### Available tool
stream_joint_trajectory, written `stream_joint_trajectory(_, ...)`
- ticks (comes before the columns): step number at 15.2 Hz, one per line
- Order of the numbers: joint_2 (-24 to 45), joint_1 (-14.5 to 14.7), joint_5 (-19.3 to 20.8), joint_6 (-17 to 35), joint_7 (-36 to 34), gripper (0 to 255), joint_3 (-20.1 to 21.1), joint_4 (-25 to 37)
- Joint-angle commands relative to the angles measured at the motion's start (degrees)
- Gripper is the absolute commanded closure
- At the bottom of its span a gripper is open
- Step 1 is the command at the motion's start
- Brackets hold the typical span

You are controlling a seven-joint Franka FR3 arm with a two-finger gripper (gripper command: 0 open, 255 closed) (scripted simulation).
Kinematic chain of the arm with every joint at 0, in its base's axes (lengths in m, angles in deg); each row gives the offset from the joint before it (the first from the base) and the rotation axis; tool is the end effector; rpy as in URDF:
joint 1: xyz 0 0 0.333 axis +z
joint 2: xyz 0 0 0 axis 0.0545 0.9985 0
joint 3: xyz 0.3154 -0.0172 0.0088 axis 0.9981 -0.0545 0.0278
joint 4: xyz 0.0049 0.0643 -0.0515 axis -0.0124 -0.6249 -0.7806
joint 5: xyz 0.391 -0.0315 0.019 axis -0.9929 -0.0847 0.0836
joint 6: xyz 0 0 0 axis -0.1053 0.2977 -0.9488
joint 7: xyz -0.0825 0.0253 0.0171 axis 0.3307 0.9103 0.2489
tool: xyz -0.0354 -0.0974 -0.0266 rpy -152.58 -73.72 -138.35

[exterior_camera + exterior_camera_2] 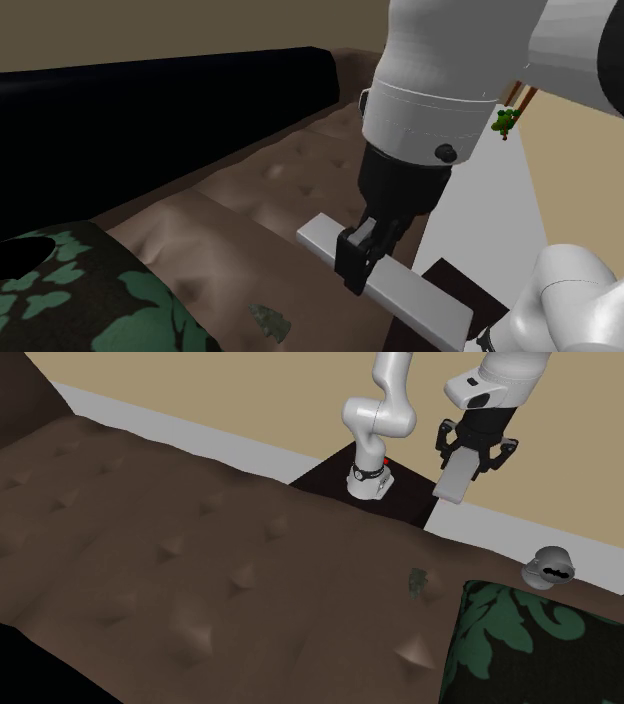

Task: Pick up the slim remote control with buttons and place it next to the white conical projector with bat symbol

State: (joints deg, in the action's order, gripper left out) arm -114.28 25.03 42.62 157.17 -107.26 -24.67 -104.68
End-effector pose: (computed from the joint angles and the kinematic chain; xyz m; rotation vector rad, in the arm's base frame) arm 0.2324 0.3602 0.6112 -3.1188 -0.2570 0.0756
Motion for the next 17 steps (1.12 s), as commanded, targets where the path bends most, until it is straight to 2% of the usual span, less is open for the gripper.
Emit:
stream_joint_trajectory(1, -0.3, 0.1, -0.2, 1.8, 0.2, 255, 0.2, -2.0)
stream_joint_trajectory(17, -0.9, 0.8, -1.7, 13.8, 1.2, 255, 2.0, -14.6)
